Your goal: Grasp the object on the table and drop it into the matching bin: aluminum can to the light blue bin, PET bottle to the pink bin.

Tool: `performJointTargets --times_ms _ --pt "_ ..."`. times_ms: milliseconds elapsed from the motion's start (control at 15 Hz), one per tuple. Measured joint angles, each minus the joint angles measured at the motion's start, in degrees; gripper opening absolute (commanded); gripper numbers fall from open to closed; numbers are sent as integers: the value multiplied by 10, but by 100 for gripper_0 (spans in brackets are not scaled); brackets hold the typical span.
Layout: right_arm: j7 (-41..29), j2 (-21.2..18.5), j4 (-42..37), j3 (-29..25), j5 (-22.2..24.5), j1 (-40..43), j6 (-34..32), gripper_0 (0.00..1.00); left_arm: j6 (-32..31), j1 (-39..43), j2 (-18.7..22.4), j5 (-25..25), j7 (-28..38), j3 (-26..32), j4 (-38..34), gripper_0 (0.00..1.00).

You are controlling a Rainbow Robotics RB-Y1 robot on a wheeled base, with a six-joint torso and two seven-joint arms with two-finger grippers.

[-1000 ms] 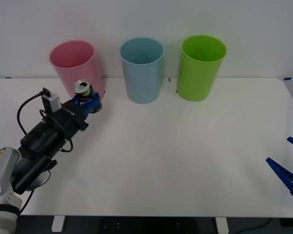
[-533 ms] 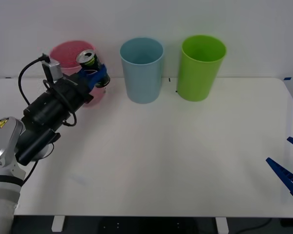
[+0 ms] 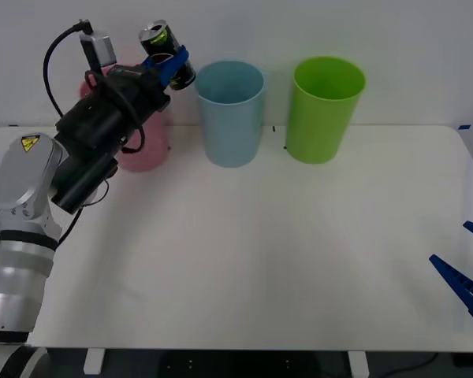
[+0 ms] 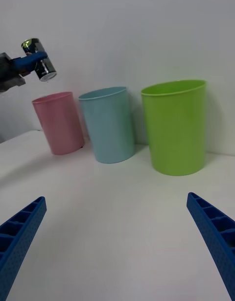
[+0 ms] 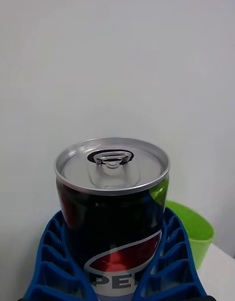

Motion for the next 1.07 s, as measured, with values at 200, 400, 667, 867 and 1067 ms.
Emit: performJointTargets --times_ms 200,400,667,867,1067 --pt "0 0 0 0 0 0 0 100 27 -70 0 -9 1 -21 71 0" --pt "0 0 0 0 0 0 0 100 44 -136 0 -18 1 -37 147 0" --pt "0 0 0 0 0 0 0 100 119 -211 0 -7 -9 -101 233 0" --pt "0 0 0 0 0 0 0 100 198 -258 -1 24 -18 -171 280 0" --pt "0 0 0 0 0 0 0 100 271 -287 -16 41 -29 -222 311 0"
